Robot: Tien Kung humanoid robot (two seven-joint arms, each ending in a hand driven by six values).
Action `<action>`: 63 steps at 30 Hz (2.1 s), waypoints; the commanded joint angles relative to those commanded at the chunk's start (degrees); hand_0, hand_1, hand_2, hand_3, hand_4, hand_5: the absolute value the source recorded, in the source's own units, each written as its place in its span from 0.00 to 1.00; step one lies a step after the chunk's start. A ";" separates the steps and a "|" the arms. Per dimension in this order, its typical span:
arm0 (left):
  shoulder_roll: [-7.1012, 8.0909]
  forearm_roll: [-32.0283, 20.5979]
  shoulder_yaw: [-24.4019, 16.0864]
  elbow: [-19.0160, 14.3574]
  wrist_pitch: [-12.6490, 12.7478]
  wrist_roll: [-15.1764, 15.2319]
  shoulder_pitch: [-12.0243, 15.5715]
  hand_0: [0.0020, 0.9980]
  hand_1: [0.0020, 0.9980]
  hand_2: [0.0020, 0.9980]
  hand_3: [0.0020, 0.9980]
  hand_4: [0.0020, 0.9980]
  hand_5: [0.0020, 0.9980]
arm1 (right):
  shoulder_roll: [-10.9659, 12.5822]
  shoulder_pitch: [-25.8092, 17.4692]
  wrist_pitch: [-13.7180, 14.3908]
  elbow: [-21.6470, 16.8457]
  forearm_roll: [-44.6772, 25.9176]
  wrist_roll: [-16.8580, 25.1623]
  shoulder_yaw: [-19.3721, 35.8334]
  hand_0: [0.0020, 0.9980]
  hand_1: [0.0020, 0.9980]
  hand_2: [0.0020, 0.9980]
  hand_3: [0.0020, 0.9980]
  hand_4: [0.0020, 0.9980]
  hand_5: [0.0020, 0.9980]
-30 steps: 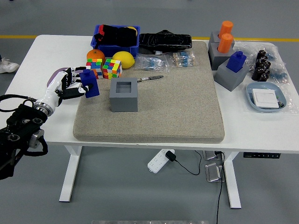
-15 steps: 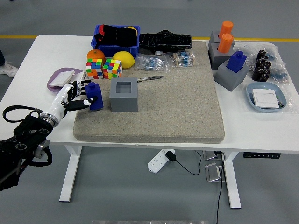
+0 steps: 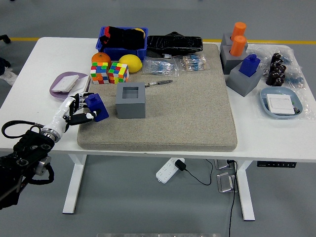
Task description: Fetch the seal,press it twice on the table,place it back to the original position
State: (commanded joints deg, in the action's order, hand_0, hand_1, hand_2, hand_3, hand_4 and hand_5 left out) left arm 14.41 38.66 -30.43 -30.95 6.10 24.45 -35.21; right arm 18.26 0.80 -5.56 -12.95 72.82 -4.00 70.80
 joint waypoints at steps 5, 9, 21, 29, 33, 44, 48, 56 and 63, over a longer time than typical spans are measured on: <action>0.35 0.08 -0.68 -1.13 -0.34 -0.07 -0.52 0.83 0.51 0.40 0.78 0.55 0.00 | 0.05 -0.02 0.00 0.00 0.02 0.00 0.05 0.76 0.67 0.67 0.62 0.78 0.49; 0.72 0.10 -1.44 -1.98 -0.64 -0.09 -1.51 0.83 0.51 0.40 0.78 0.55 0.00 | -0.04 -0.07 -0.01 0.04 0.03 -0.04 0.22 0.76 0.67 0.67 0.62 0.78 0.49; 1.94 0.38 -2.82 -4.53 -1.64 0.51 -8.02 0.83 0.51 0.40 0.77 0.55 0.00 | 0.03 0.00 0.01 0.06 0.01 -0.08 0.50 0.76 0.67 0.67 0.62 0.78 0.50; 1.91 1.94 0.33 -6.48 -3.23 -0.03 -10.62 0.83 0.51 0.40 0.77 0.56 0.00 | 0.04 0.03 -0.04 0.08 -0.09 -0.10 0.43 0.76 0.67 0.67 0.62 0.78 0.50; 1.44 3.64 2.72 -7.06 -4.33 -0.72 -11.36 0.83 0.51 0.40 0.77 0.56 0.00 | -0.03 0.12 -0.10 0.05 -0.16 -0.13 0.40 0.76 0.67 0.67 0.62 0.78 0.50; 0.16 3.28 5.83 -6.88 -4.57 -0.52 -13.95 0.83 0.51 0.40 0.77 0.56 0.00 | 0.01 0.26 -0.07 0.09 -0.24 -0.11 0.33 0.76 0.67 0.67 0.62 0.79 0.50; -0.21 3.75 7.74 -6.48 -4.66 -0.16 -14.89 0.83 0.51 0.40 0.77 0.56 0.00 | -0.02 0.33 -0.10 0.06 -0.33 -0.14 0.19 0.76 0.67 0.67 0.62 0.79 0.50; -0.70 4.65 10.35 -4.88 -4.13 0.41 -15.86 0.83 0.51 0.40 0.77 0.56 0.00 | 0.11 0.37 -0.07 0.15 -0.41 -0.10 0.21 0.76 0.67 0.67 0.62 0.79 0.50; -1.11 4.27 11.95 -3.64 -4.07 0.68 -16.96 0.83 0.52 0.40 0.77 0.56 0.00 | 0.08 0.50 -0.14 0.08 -0.49 -0.10 0.21 0.76 0.68 0.67 0.62 0.79 0.50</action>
State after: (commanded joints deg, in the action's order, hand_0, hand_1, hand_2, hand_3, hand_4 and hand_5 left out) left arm 13.31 42.93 -18.48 -34.59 2.04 25.13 -52.18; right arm 18.33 1.30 -5.70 -12.87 72.34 -4.10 71.01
